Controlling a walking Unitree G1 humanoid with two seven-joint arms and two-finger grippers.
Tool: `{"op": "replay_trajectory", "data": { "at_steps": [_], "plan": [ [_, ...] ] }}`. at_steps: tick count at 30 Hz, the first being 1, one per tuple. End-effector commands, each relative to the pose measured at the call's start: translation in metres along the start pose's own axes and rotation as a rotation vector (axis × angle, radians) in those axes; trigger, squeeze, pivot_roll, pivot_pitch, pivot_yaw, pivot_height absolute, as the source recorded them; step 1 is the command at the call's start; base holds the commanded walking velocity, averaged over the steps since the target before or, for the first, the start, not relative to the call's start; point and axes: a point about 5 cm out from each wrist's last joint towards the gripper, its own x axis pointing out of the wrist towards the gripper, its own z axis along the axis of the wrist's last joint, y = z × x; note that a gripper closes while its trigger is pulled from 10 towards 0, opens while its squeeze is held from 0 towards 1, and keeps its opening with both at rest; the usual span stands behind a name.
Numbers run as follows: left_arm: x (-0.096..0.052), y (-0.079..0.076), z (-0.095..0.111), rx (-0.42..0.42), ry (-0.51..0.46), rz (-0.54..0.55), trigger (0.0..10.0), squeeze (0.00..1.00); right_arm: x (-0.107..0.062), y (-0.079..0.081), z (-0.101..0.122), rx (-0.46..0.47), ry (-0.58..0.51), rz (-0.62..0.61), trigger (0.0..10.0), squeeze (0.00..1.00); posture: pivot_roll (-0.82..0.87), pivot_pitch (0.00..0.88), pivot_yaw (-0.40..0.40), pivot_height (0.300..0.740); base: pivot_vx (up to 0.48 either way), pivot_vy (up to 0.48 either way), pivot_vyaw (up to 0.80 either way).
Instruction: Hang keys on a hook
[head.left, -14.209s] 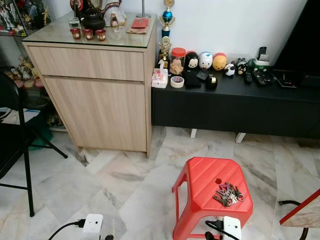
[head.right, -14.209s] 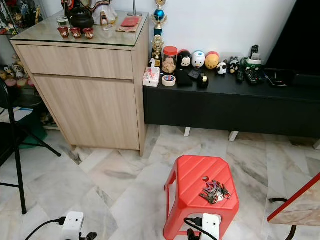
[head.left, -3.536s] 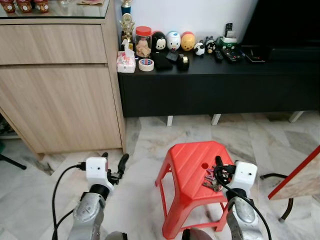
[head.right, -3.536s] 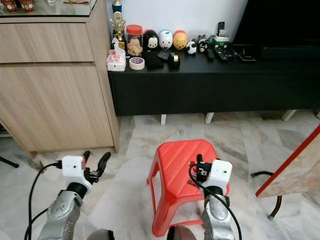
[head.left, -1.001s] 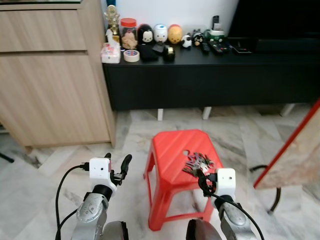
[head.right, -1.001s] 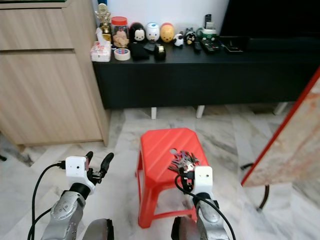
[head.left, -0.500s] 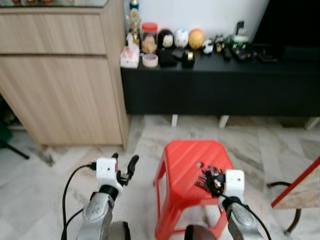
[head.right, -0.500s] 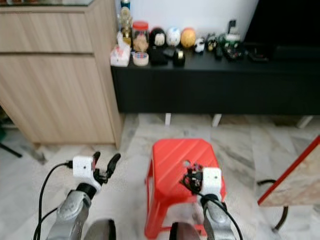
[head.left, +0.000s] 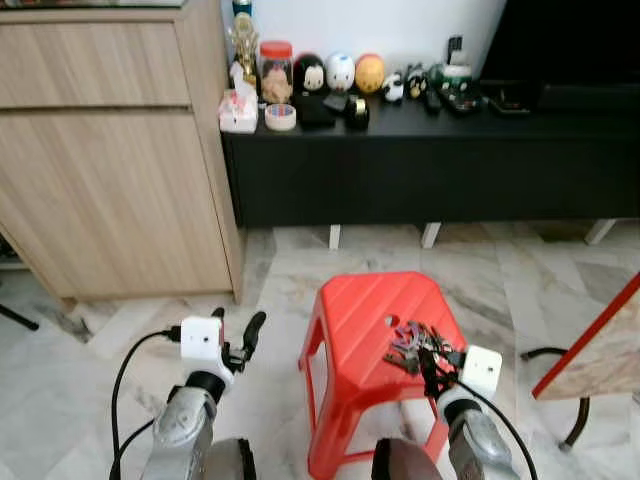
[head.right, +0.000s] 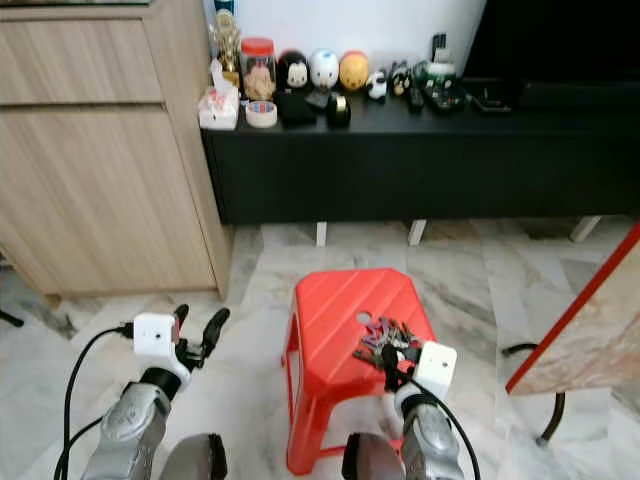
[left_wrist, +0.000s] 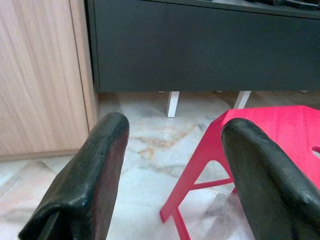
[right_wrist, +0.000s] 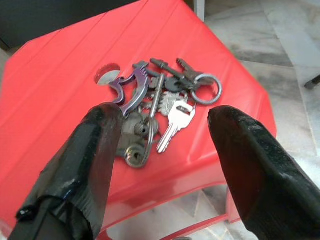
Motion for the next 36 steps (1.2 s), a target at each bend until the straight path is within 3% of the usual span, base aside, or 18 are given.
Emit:
{"op": "replay_trajectory", "data": {
  "at_steps": [1, 21, 36],
  "plan": [
    [-0.003, -0.002, -0.004, 0.016, 0.018, -0.012, 10.0, 0.0, 0.0, 0.0, 0.004, 0.031, -0.026, -0.003, 10.0, 0.0, 0.02, 0.037, -0.082, 0.589, 0.0, 0.0, 0.0],
    [0.0, -0.003, -0.003, 0.028, 0.015, -0.021, 10.0, 0.0, 0.007, 0.008, 0.004, 0.143, 0.049, 0.023, 10.0, 0.0, 0.03, 0.03, -0.077, 0.589, 0.0, 0.0, 0.0],
    [0.0, -0.002, -0.002, 0.032, 0.015, -0.017, 10.0, 0.0, 0.013, 0.009, 0.005, 0.118, 0.107, 0.011, 10.0, 0.0, 0.03, 0.042, -0.076, 0.589, 0.0, 0.0, 0.0]
  ]
}}
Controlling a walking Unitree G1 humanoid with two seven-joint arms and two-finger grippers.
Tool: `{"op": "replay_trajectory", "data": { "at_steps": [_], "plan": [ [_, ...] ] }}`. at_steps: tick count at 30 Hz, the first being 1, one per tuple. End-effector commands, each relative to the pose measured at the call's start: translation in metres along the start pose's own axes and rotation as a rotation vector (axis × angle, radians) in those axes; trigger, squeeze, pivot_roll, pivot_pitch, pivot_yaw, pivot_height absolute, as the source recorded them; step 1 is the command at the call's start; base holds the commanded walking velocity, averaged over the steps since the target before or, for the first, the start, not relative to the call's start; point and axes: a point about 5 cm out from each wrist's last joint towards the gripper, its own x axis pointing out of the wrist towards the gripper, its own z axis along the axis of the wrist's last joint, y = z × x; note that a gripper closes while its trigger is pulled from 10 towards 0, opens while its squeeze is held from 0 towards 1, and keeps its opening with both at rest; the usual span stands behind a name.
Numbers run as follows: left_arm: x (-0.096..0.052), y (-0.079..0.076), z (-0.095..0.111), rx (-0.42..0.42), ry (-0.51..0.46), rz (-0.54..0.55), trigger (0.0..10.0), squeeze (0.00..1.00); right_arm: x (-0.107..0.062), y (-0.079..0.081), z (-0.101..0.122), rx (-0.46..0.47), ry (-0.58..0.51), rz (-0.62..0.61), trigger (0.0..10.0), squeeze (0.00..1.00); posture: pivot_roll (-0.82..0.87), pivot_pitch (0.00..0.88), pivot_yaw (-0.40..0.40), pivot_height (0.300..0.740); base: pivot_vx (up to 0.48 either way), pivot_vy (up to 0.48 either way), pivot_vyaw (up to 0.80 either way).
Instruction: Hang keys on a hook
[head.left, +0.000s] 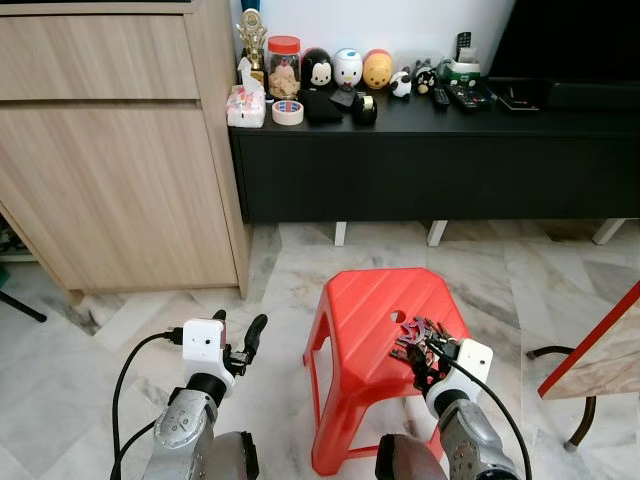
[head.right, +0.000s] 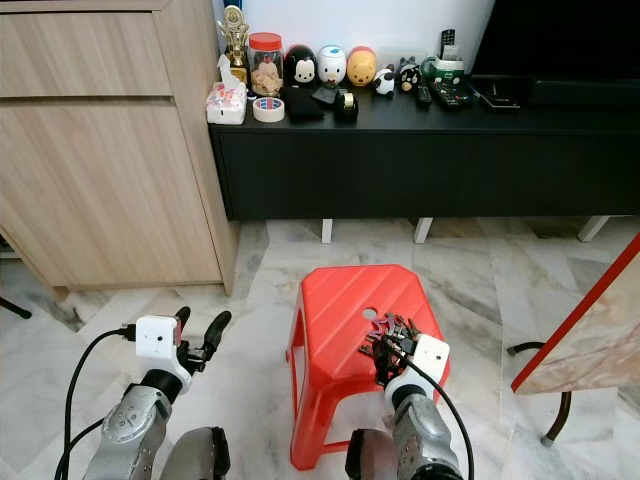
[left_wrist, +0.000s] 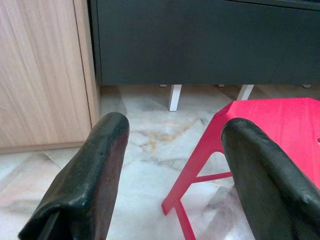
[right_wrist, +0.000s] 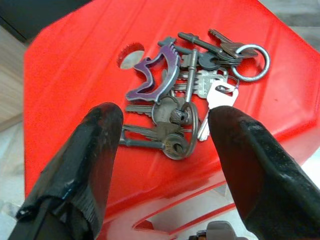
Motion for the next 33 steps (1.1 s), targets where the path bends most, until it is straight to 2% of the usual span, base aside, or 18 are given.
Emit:
{"op": "replay_trajectory", "data": {
  "at_steps": [1, 19, 21, 22, 33],
  "plan": [
    [0.0009, -0.001, 0.0, 0.027, 0.005, -0.011, 10.0, 0.0, 0.0013, -0.004, 0.002, 0.0, 0.012, -0.025, 10.0, 0.0, 0.03, 0.042, -0.076, 0.589, 0.0, 0.0, 0.0],
    [-0.002, 0.001, -0.0003, 0.038, 0.012, -0.011, 10.0, 0.0, 0.0036, -0.0058, -0.0005, 0.007, 0.061, -0.052, 10.0, 0.0, 0.05, 0.059, -0.069, 0.589, 0.0, 0.0, 0.0],
    [-0.0022, 0.0012, -0.0004, 0.039, 0.013, -0.009, 10.0, 0.0, 0.0035, -0.0062, -0.0008, 0.007, 0.064, -0.051, 9.6, 0.0, 0.05, 0.059, -0.069, 0.589, 0.0, 0.0, 0.0],
    [-0.0024, 0.0017, -0.0003, 0.04, 0.013, -0.008, 10.0, 0.0, 0.0036, -0.0055, -0.0007, 0.014, 0.061, -0.045, 0.0, 0.0, 0.05, 0.06, -0.068, 0.589, 0.0, 0.0, 0.0],
    [-0.0023, 0.0027, -0.0002, 0.044, 0.014, -0.006, 10.0, 0.0, 0.0047, -0.0051, 0.0014, 0.026, 0.055, -0.049, 0.0, 0.0, 0.05, 0.06, -0.065, 0.589, 0.0, 0.0, 0.0]
  ]
}}
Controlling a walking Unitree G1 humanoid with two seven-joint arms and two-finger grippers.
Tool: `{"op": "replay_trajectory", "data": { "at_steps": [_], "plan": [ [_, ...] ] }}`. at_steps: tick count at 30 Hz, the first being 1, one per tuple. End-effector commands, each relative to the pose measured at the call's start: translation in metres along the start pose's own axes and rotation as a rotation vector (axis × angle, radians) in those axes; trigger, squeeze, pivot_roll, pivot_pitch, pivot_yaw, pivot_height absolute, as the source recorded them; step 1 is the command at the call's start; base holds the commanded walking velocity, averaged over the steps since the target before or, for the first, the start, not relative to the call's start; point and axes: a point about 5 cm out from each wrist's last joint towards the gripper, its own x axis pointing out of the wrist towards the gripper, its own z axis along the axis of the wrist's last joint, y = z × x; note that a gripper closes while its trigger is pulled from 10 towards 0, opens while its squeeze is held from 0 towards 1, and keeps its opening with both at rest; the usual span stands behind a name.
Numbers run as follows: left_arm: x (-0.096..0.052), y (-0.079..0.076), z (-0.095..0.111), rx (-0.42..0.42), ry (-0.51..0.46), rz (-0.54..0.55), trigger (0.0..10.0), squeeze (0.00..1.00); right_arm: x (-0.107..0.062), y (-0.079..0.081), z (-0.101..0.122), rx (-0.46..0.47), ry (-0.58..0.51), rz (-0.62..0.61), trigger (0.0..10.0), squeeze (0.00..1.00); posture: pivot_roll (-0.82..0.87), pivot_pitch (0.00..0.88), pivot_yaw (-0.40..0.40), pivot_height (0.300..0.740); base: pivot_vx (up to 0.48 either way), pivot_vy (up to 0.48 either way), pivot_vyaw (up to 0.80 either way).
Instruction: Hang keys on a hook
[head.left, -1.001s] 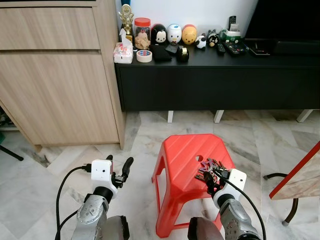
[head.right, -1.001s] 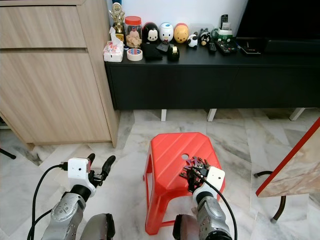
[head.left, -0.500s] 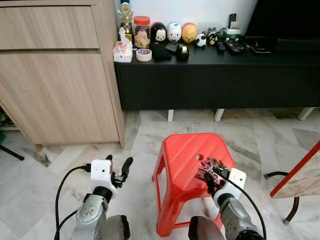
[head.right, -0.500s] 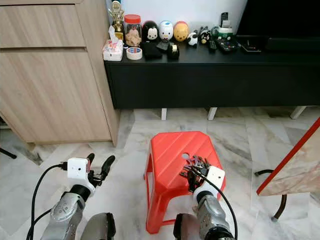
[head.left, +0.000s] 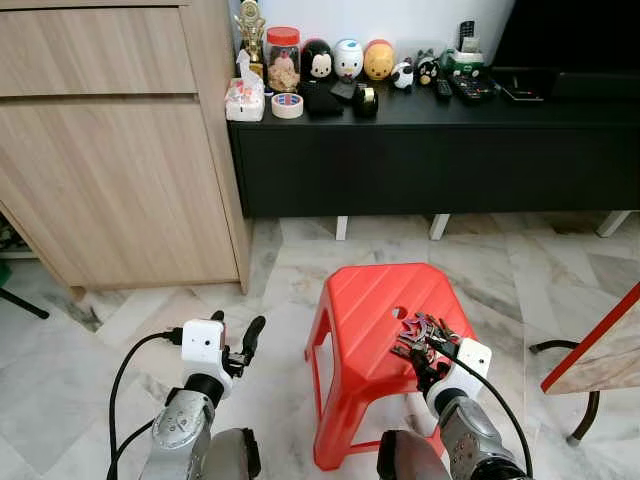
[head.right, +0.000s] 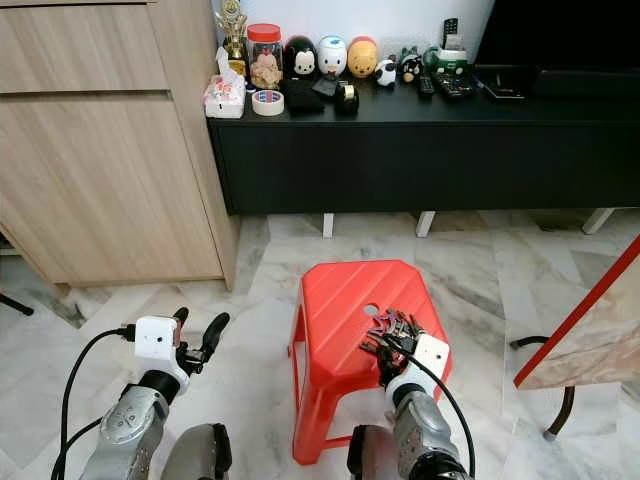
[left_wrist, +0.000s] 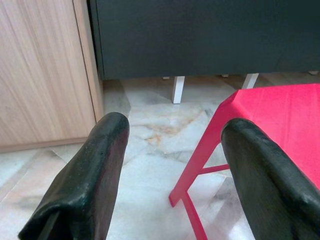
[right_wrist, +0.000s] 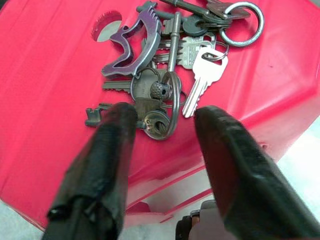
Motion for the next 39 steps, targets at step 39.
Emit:
{"op": "replay_trajectory", "data": {
  "at_steps": [39],
  "plan": [
    [-0.006, 0.001, -0.003, 0.028, 0.023, 0.009, 10.0, 0.0, 0.003, 0.01, 0.018, -0.039, -0.109, 0.064, 0.0, 0.0, 0.06, 0.061, -0.062, 0.589, 0.0, 0.0, 0.0]
  ]
}}
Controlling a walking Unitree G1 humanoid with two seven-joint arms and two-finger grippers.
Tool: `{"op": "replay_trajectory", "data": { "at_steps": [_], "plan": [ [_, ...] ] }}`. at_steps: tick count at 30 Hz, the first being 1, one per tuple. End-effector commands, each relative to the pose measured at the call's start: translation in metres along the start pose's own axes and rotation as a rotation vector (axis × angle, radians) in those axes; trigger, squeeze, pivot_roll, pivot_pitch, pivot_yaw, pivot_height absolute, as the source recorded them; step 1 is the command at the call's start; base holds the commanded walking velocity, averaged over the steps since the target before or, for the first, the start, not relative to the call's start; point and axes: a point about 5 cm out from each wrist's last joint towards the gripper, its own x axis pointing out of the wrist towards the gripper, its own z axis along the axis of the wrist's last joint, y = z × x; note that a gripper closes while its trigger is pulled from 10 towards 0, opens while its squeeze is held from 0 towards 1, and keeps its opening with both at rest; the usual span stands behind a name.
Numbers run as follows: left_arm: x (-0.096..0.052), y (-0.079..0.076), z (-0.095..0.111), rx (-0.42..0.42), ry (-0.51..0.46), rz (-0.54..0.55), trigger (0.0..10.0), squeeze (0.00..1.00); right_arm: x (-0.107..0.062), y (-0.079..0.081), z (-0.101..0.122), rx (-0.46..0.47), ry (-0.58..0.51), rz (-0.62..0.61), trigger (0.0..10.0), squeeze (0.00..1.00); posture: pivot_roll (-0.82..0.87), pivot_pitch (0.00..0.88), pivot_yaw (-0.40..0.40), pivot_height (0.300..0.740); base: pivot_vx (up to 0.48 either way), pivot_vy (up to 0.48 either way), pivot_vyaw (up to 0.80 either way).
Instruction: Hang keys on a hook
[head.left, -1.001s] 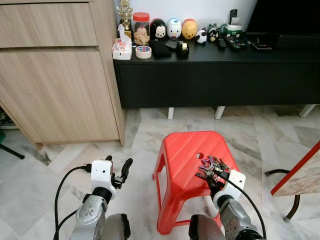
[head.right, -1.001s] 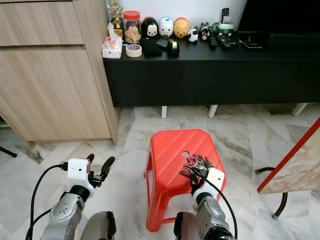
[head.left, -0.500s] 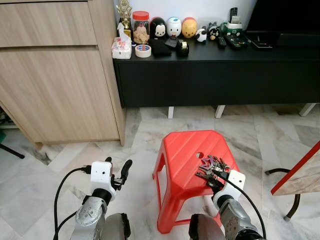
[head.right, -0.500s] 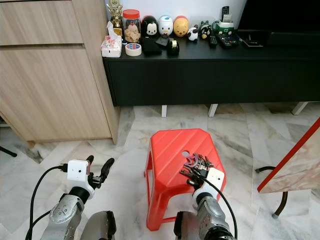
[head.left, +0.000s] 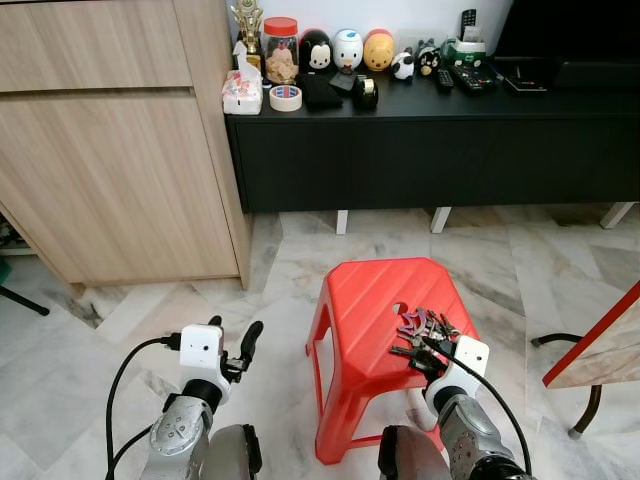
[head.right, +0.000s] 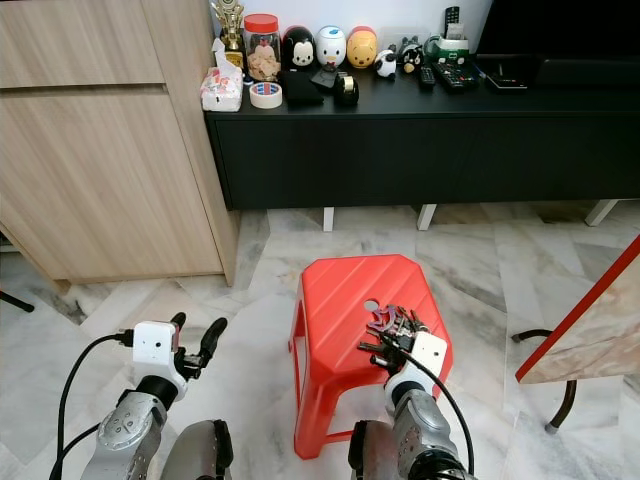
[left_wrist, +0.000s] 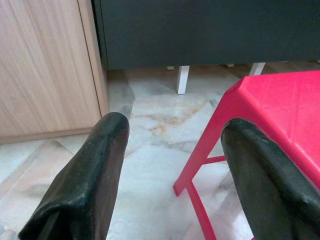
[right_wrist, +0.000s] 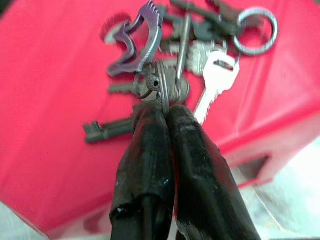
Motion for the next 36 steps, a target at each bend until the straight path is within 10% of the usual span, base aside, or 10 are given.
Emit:
{"op": "replay_trajectory", "data": {
  "at_steps": [1, 6, 7, 8, 23, 36],
  "plan": [
    [-0.001, 0.0, 0.0, 0.021, 0.008, -0.006, 10.0, 0.0, 0.003, 0.004, 0.011, 0.013, -0.059, 0.024, 0.0, 0.0, 0.06, 0.061, -0.062, 0.589, 0.0, 0.0, 0.0],
    [0.002, -0.001, 0.0, 0.013, 0.005, 0.004, 10.0, 0.0, -0.001, 0.006, 0.026, -0.081, -0.206, 0.069, 0.0, 0.0, 0.06, 0.043, -0.08, 0.589, 0.0, 0.0, 0.0],
    [0.003, -0.002, 0.0, 0.01, 0.004, 0.005, 10.0, 0.0, -0.002, 0.006, 0.027, -0.082, -0.222, 0.071, 3.5, 0.0, 0.05, 0.042, -0.084, 0.589, 0.0, 0.0, 0.0],
    [0.003, -0.003, -0.001, 0.006, 0.004, 0.006, 10.0, 0.0, -0.005, 0.004, 0.03, -0.107, -0.268, 0.071, 10.0, 0.0, 0.05, 0.04, -0.087, 0.589, 0.0, 0.0, 0.0],
    [0.006, -0.008, -0.004, -0.014, 0.004, 0.015, 10.0, 0.0, -0.032, 0.01, 0.053, -0.206, -0.521, 0.071, 10.0, 0.0, 0.02, 0.015, -0.108, 0.594, 0.0, 0.0, 0.0],
    [0.005, -0.006, -0.005, -0.017, 0.002, 0.021, 10.0, 0.0, -0.031, 0.011, 0.056, -0.211, -0.488, 0.066, 10.0, 0.0, 0.03, 0.0, -0.105, 0.679, 0.0, 0.0, 0.0]
  ]
}}
